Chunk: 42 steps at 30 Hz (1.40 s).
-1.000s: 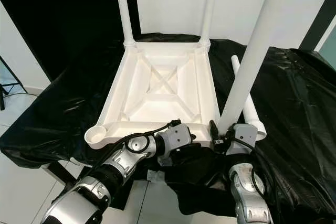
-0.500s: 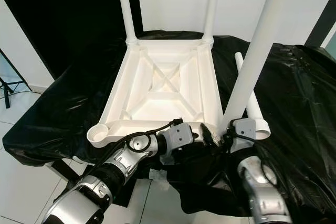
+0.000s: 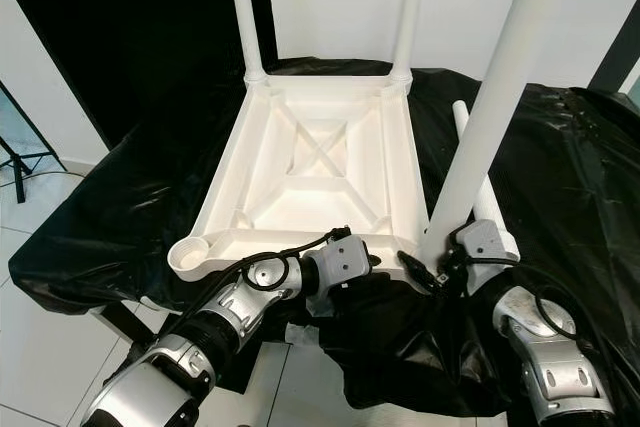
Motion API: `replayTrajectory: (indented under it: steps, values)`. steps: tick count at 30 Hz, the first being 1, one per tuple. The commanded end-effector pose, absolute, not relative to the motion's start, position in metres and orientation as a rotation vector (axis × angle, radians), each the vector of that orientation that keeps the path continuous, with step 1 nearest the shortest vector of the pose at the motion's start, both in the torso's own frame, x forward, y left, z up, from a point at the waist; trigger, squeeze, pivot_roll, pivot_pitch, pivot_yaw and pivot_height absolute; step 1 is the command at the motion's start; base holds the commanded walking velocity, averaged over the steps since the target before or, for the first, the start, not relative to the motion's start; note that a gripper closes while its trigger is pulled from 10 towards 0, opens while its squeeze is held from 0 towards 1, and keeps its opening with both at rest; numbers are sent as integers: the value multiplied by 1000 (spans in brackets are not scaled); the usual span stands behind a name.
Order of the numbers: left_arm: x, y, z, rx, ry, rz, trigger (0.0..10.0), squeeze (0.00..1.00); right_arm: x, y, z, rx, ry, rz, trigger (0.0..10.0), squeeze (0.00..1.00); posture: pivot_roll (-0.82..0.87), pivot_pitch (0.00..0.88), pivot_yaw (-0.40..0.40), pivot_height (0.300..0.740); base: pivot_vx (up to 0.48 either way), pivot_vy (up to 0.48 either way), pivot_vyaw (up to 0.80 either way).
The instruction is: Building children table
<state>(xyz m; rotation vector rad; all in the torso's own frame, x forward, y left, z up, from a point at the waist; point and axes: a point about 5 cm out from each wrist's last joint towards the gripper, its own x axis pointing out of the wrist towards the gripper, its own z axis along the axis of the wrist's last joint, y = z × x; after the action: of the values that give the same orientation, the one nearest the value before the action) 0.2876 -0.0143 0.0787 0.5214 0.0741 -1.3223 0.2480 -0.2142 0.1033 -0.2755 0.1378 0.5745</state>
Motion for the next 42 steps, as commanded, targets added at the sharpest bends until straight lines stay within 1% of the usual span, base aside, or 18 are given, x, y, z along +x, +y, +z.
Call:
replayTrajectory:
  steps: [1, 4, 7, 9, 11, 12, 13, 24, 25, 26, 28, 29, 33, 35, 36, 37, 39, 42]
  values:
    - [271, 2, 37, 536, 297, -1333, 10000, 0, 237, -193, 75, -215, 249, 641, 0, 0, 171, 0, -2, 740, 0, 0, 0]
    - [272, 1, 38, 535, 296, -1330, 10000, 0, 237, -172, 68, -99, 189, 465, 0, 0, 170, 0, -3, 740, 0, 0, 0]
    - [272, 1, 38, 535, 296, -1330, 10000, 0, 237, -172, 68, -99, 189, 465, 0, 0, 170, 0, -3, 740, 0, 0, 0]
    - [272, 0, 39, 536, 292, -1334, 10000, 0, 239, -162, 69, -27, 119, 295, 0, 0, 170, 0, 1, 740, 0, 0, 0]
    - [272, 0, 39, 536, 290, -1337, 10000, 0, 242, -165, 72, -16, 78, 190, 0, 0, 171, 0, 2, 740, 0, 0, 0]
    - [272, 0, 39, 536, 290, -1337, 10000, 0, 242, -165, 72, -16, 78, 190, 0, 0, 171, 0, 2, 740, 0, 0, 0]
    - [272, 0, 39, 538, 290, -1339, 10000, 0, 244, -173, 77, -8, 20, 73, 0, 0, 174, 0, 1, 740, 0, 0, 0]
    - [271, 3, 38, 540, 296, -1338, 10000, 0, 242, -173, 79, 5, -13, 32, 0, 0, 174, 0, 7, 740, 0, 0, 0]
    - [271, 3, 38, 542, 296, -1338, 10000, 0, 243, -173, 79, 3, -10, 36, 1529, 0, 173, 0, 7, 740, 0, 0, 0]
    - [272, 3, 39, 543, 294, -1338, 10000, 0, 243, -172, 79, 0, -2, 49, 10000, 0, 170, 0, 9, 740, 0, 0, 0]
    - [273, 2, 40, 543, 292, -1337, 10000, 0, 243, -171, 78, -1, 2, 63, 10000, 0, 168, 0, 10, 740, 0, 0, 0]
    - [274, 1, 41, 544, 290, -1337, 10000, 0, 243, -170, 77, -10, 8, 82, 10000, 1000, 168, 0, 11, 740, 0, 0, 0]
    - [274, 1, 41, 544, 288, -1338, 10000, 0, 242, -170, 76, -14, 11, 122, 10000, 1000, 165, 0, 13, 740, 0, 0, 0]
    - [272, 0, 40, 543, 288, -1345, 10000, 0, 243, -178, 75, -57, 26, 243, 10000, 1000, 159, 0, 16, 740, 0, 0, 0]
    - [271, 0, 39, 543, 290, -1348, 10000, 0, 244, -187, 78, -97, 19, 287, 10000, 0, 157, 0, 16, 740, 0, 0, 0]
    - [271, 0, 39, 543, 290, -1348, 10000, 0, 244, -187, 78, -97, 19, 287, 10000, 0, 157, 0, 16, 740, 0, 0, 0]
    - [270, 0, 38, 543, 292, -1351, 10000, 0, 248, -202, 88, -141, 1, 337, 10000, 0, 156, 0, 17, 740, 0, 0, 0]
    - [270, 0, 38, 543, 292, -1351, 10000, 0, 249, -205, 90, -144, -4, 346, 10000, 0, 156, 0, 17, 740, 0, 0, 0]
